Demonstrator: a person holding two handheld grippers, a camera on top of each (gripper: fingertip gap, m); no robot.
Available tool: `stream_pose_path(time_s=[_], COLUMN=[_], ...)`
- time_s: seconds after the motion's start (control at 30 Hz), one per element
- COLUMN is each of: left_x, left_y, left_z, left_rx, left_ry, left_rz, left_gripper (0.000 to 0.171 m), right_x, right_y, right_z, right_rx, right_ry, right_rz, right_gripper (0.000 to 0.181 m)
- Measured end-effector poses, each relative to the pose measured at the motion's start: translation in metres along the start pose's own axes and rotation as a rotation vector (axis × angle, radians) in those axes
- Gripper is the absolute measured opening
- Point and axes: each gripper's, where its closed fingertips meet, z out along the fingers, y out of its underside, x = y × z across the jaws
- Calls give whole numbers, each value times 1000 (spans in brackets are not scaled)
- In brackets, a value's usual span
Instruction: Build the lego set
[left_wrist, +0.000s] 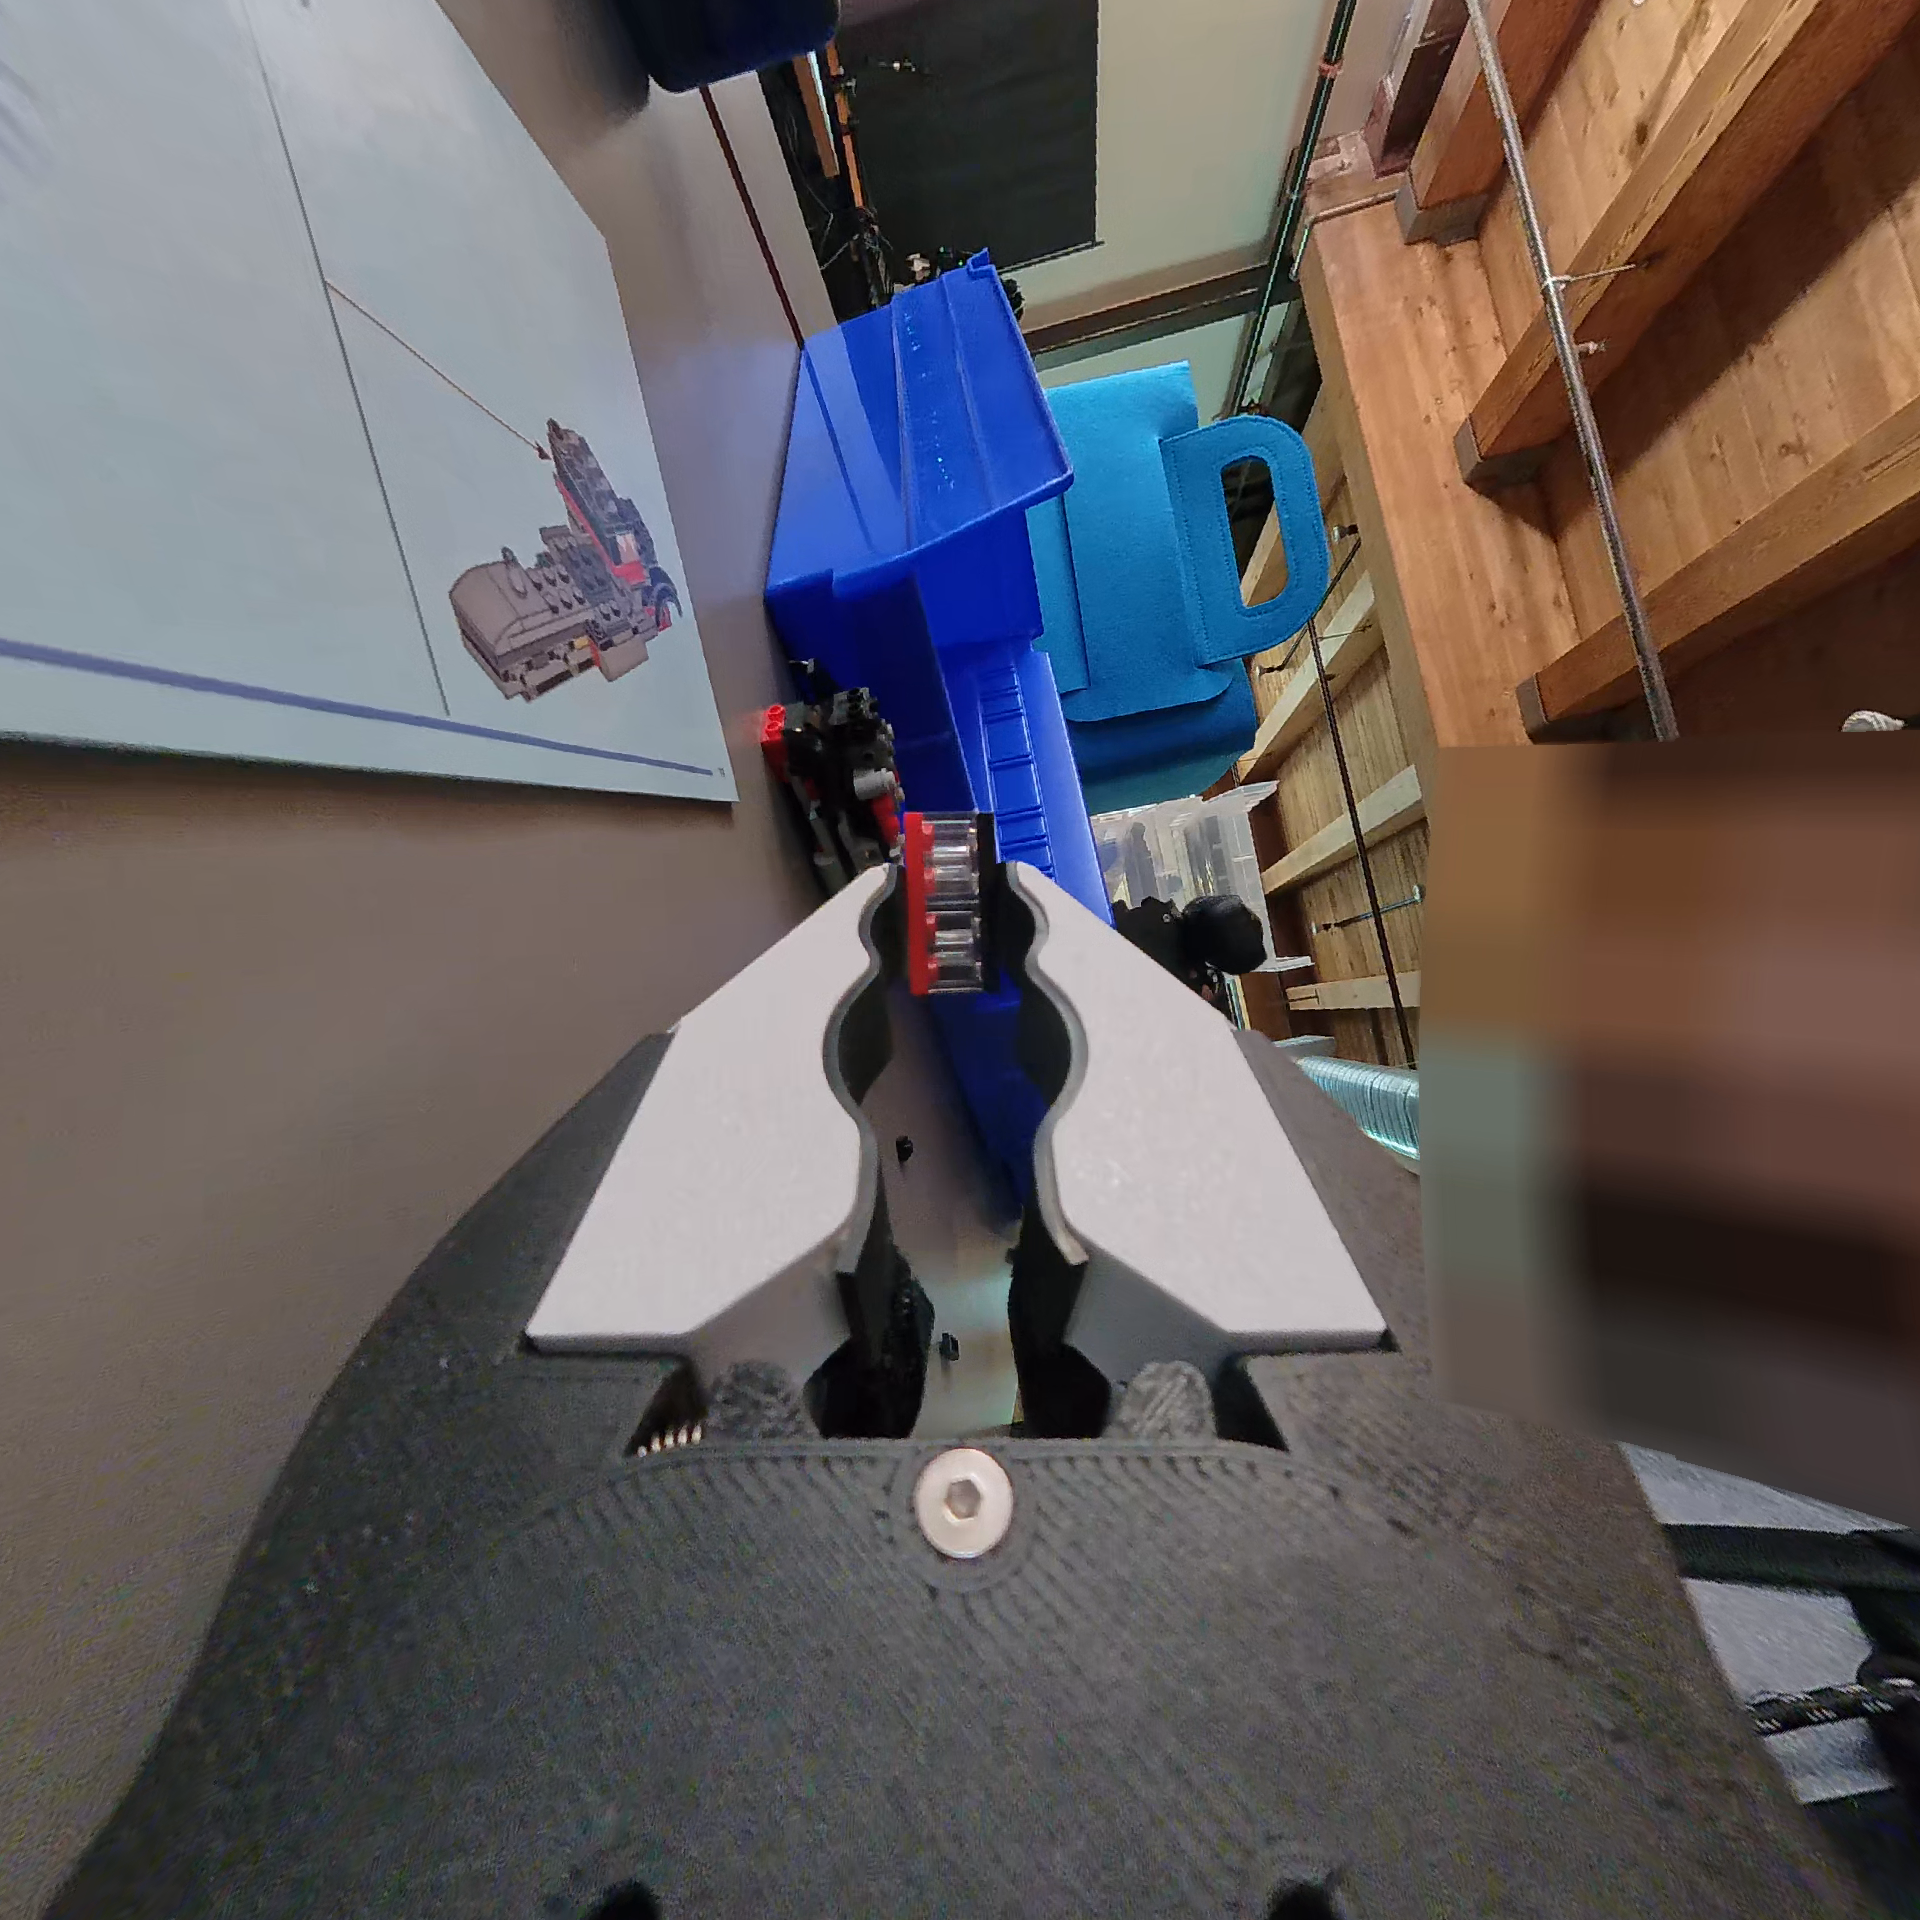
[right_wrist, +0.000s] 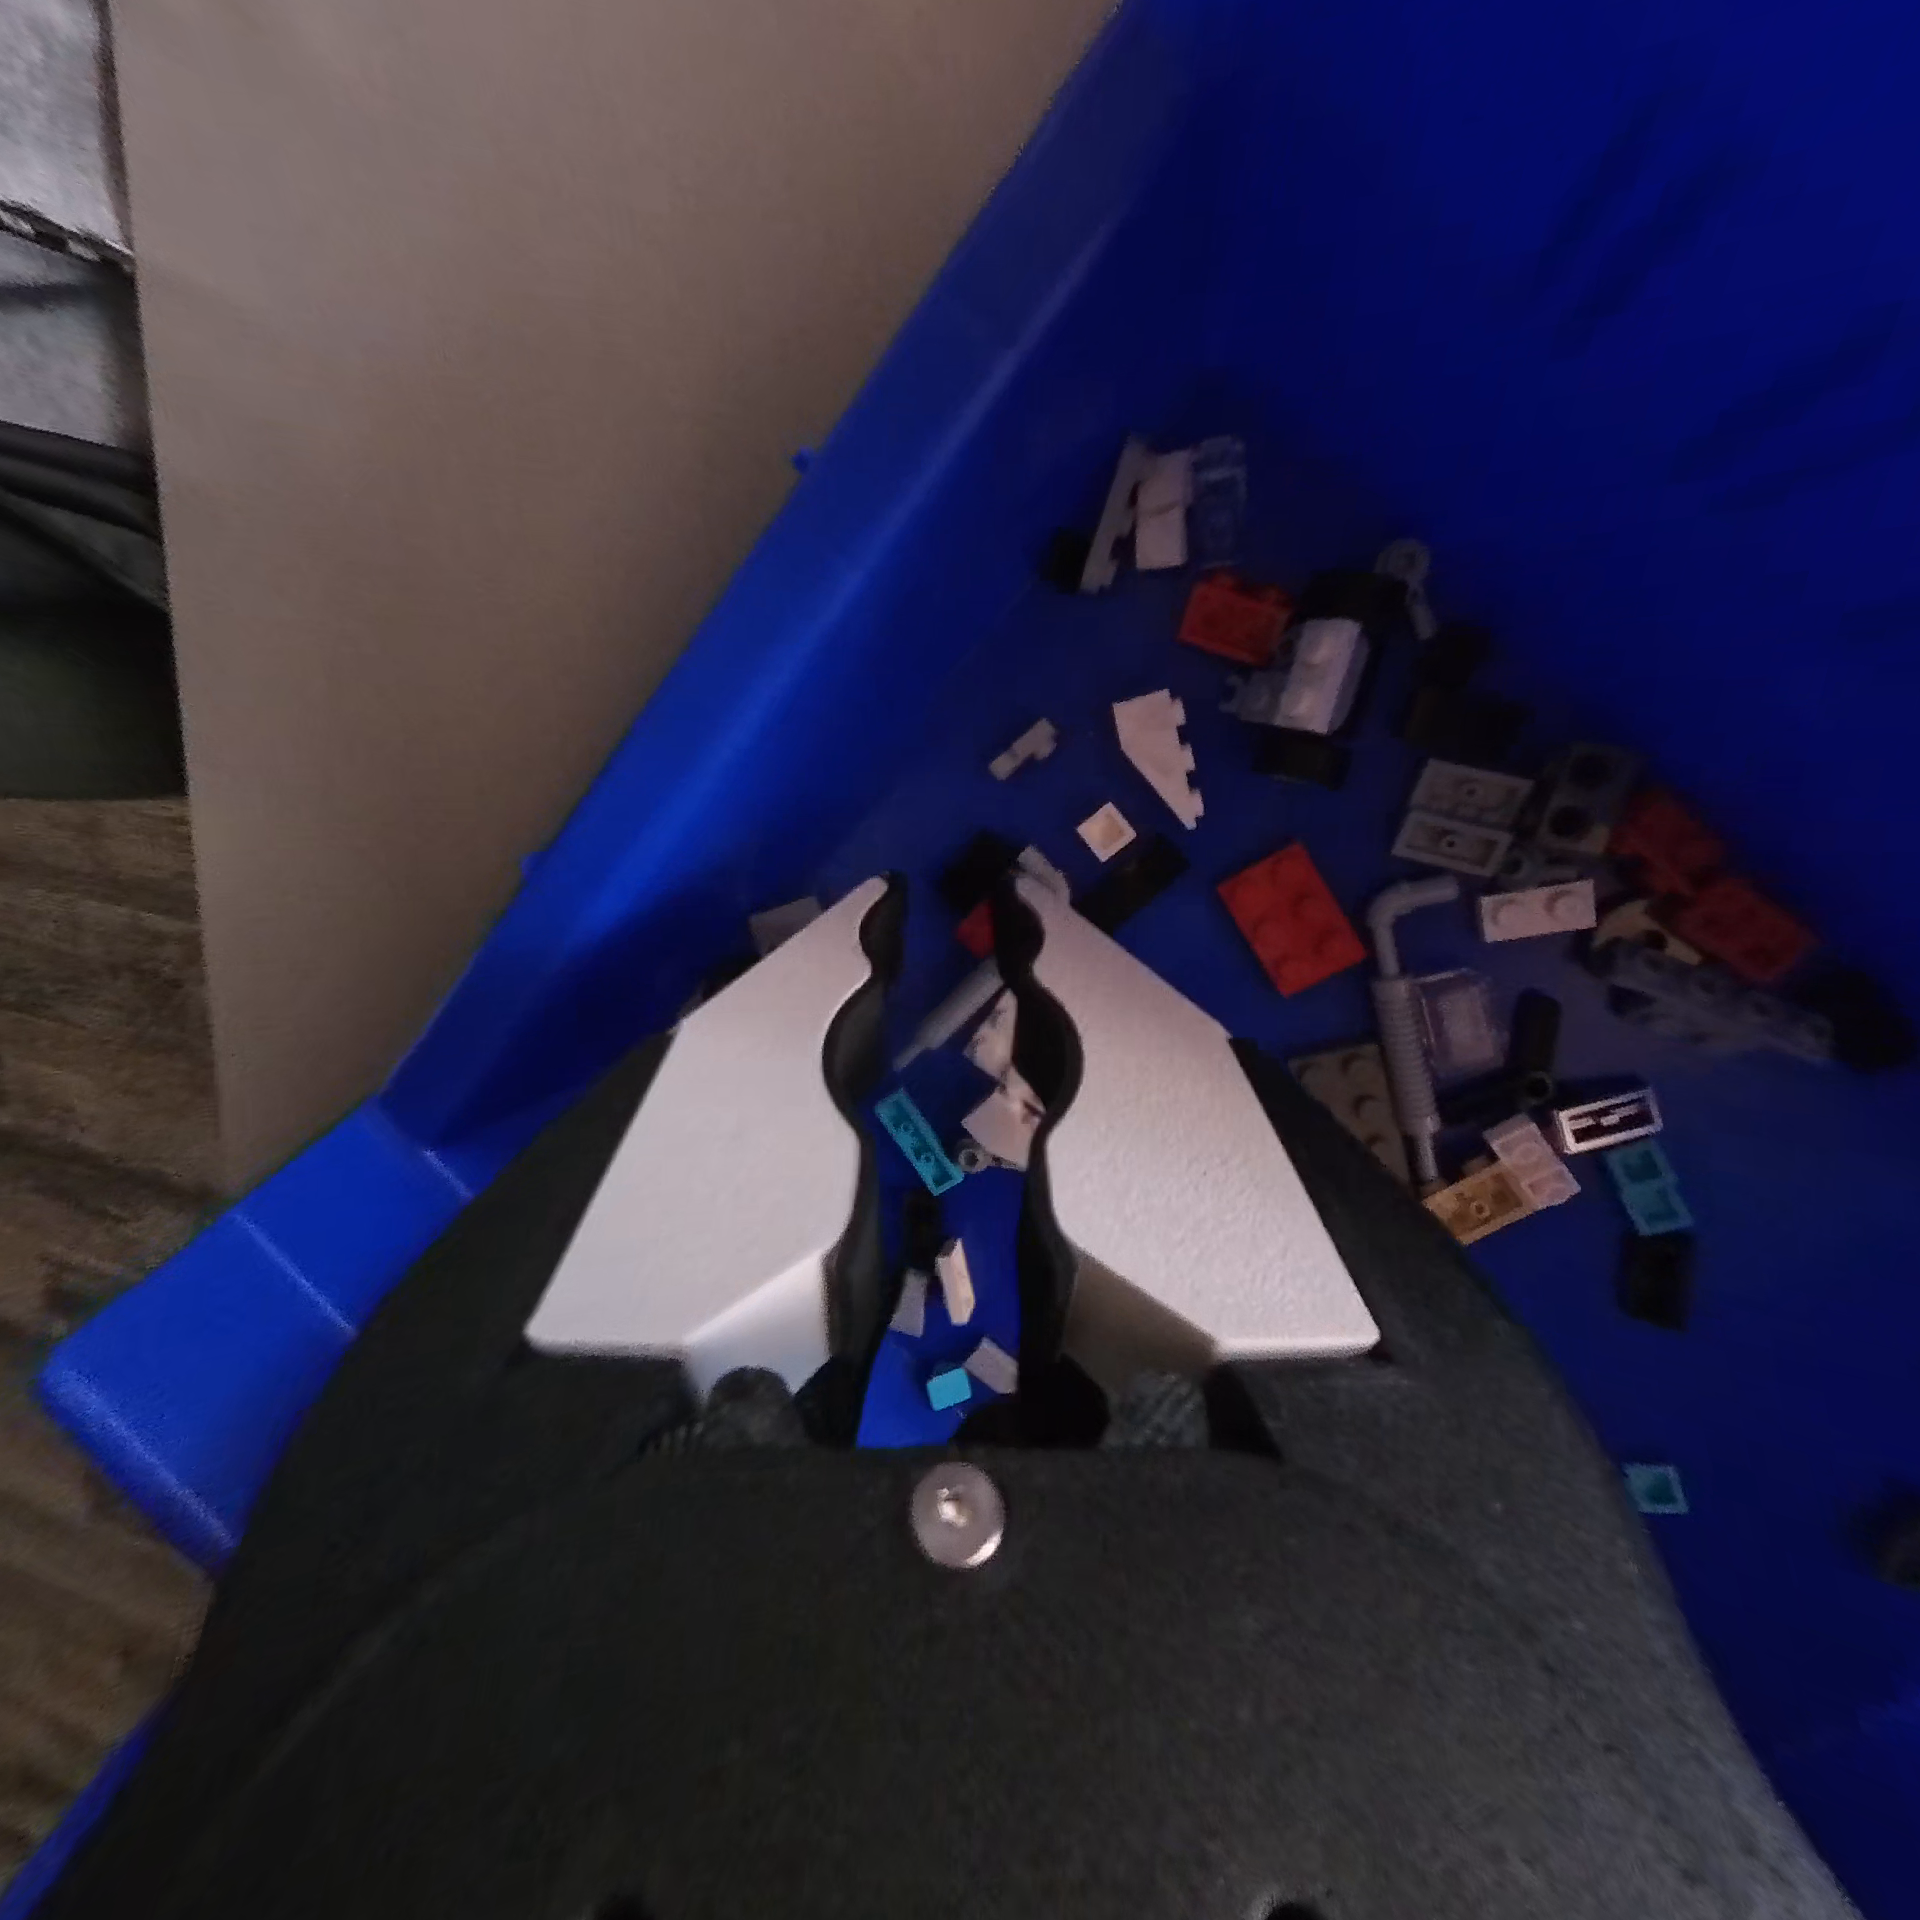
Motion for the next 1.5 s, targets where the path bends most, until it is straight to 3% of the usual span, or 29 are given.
stream_pose_path(time_s=[0.33, 0.53, 1.13, 1.5], left_x=[2, 4, 12, 15], left_y=[0, 0, 1, 3], left_z=[-1, -2, -5, -5], left_rx=[-1, 0, -5, -9], left_ry=[12, 28, 76, 94], left_rz=[0, 3, 11, 17], left_gripper=[17, 17, 17, 17], right_x=[3, 8, 12, 22], right_y=[-3, -5, -12, -15], right_z=[6, 7, 2, 1], right_rx=[-18, -7, 17, -21], right_ry=[91, 153, 205, 268], right_rz=[-88, -156, -126, -128], right_gripper=[20, 11, 16, 5])
